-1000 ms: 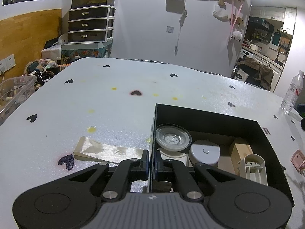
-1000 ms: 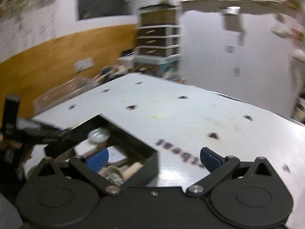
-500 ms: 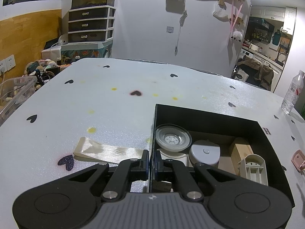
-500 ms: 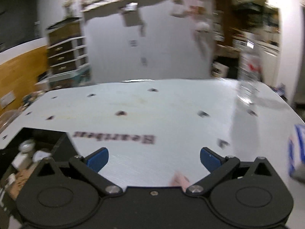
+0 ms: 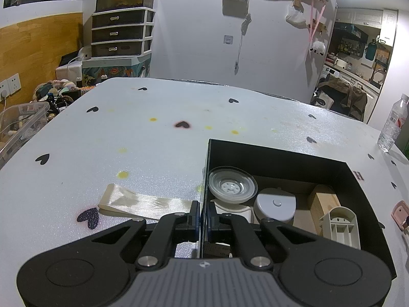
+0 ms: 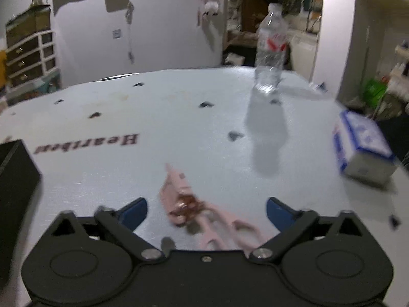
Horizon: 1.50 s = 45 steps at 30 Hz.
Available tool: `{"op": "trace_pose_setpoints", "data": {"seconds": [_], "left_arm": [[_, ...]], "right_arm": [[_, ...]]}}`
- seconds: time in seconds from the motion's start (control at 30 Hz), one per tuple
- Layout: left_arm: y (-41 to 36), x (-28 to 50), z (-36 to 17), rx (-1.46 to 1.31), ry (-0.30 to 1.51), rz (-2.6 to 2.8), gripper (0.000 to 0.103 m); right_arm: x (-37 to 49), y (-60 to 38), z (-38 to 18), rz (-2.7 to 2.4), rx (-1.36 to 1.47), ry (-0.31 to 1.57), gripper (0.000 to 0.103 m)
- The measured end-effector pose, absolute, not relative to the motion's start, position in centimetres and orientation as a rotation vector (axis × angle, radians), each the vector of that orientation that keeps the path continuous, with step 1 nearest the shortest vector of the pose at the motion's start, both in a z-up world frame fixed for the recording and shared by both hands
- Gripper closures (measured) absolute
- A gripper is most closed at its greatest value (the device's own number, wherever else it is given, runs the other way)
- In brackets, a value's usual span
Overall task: Organize rigid objects
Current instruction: 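Grasp the pink scissors on the table with the right gripper, then carry the pink scissors into the box and release them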
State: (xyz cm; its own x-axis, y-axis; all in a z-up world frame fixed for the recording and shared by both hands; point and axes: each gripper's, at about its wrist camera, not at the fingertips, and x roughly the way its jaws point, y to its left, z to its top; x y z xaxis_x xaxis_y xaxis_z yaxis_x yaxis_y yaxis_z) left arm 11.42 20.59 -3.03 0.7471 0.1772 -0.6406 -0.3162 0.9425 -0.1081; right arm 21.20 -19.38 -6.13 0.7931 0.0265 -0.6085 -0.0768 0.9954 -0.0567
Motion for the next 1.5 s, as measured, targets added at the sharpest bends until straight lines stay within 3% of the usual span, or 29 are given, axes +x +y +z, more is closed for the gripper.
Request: {"op": "trace_pose_setpoints", "data": {"seconds": [0.1,0.23,0.4,0.67,0.97,1.2,1.5], "left_arm": [[20.6,11.4,-3.0,-0.217,0.676,0.273,0.098],[20.5,11.5,-3.0,-0.216,0.676,0.276,0.098],[20.4,11.7,-3.0,-0.215,0.679,0.274,0.098],[20.4,11.7,-3.1,-0.219,0.678,0.272,0.098],[20.5,11.7,-3.2,-0.222,0.676,0.271,0.098],[20.4,11.7,-3.2,-0.228,0.674,0.267,0.098],[20.5,11.8,-3.2,-0.226,0.676,0.267,0.098]], "right_arm": [[21.6,-18.9,-5.8,0.096,-0.119,0.643,0.024],[22.2,-18.4,-6.1,0.135,-0.138,0.675,0.056],[22.2,-18.3,-6.5,0.169,-0.138,0.687,0.073],[22.1,-18.4,-5.7,0.225,-0.102,0.651,0.074],[22.5,-13.9,0.4,0.589,-0.173,0.459,0.074],[22.8,-7.3,4.0,0.999,-0.361,0.362,0.074],[21.3,1.2,2.6,1.379,-0.728,0.338,0.074]]}}
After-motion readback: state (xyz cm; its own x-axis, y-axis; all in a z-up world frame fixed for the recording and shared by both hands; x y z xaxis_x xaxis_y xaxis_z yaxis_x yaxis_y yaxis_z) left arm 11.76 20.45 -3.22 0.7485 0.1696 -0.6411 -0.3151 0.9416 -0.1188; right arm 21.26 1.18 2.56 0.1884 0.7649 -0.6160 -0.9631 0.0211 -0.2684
